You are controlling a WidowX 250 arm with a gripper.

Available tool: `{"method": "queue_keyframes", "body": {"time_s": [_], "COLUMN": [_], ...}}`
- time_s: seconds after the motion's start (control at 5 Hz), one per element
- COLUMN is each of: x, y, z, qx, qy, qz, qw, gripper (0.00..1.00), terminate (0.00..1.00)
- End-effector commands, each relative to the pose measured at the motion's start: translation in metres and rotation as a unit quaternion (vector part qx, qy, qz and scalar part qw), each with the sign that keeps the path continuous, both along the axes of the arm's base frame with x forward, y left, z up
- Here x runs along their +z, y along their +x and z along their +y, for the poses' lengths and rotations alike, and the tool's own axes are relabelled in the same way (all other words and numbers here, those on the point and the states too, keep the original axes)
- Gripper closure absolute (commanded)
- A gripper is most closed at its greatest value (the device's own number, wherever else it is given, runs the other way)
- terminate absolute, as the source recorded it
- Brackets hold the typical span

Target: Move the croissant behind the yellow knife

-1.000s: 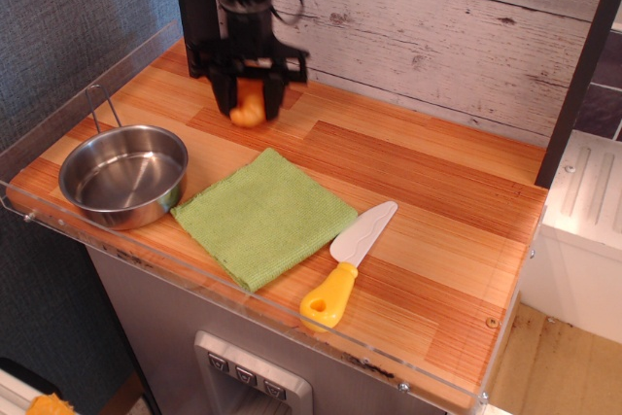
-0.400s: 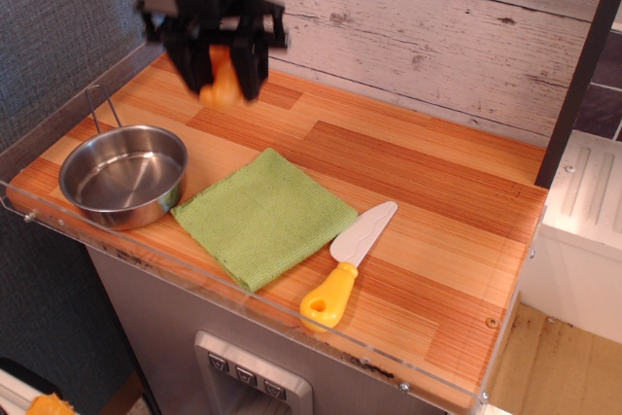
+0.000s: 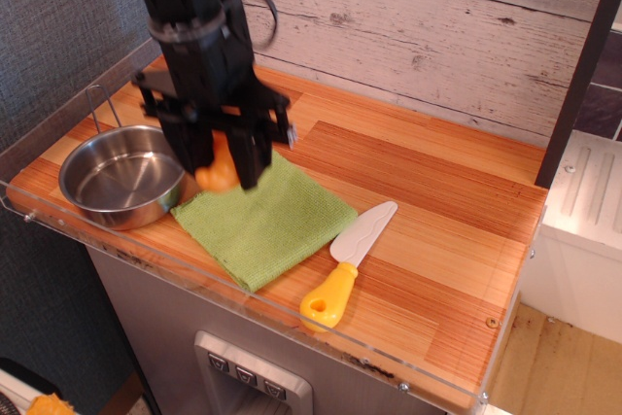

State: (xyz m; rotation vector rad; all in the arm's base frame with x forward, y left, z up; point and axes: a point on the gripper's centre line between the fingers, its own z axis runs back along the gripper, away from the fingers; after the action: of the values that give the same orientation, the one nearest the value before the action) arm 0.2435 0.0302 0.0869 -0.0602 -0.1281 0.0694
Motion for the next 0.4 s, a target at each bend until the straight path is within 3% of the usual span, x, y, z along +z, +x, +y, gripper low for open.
{"method": "queue_keyframes", "body": {"time_s": [0.0,0.2], "x": [-0.002,-0.008], "y": [0.026,0.049], "z": [-0.024,-0.049], "qx": [-0.049,-0.082], "qy": [-0.001,0.008], "qz": [-0.018,-0.016], "qw": [0.9986,0.9964], "gripper": [1.00,1.00], "terminate": [0.00,0.00]}}
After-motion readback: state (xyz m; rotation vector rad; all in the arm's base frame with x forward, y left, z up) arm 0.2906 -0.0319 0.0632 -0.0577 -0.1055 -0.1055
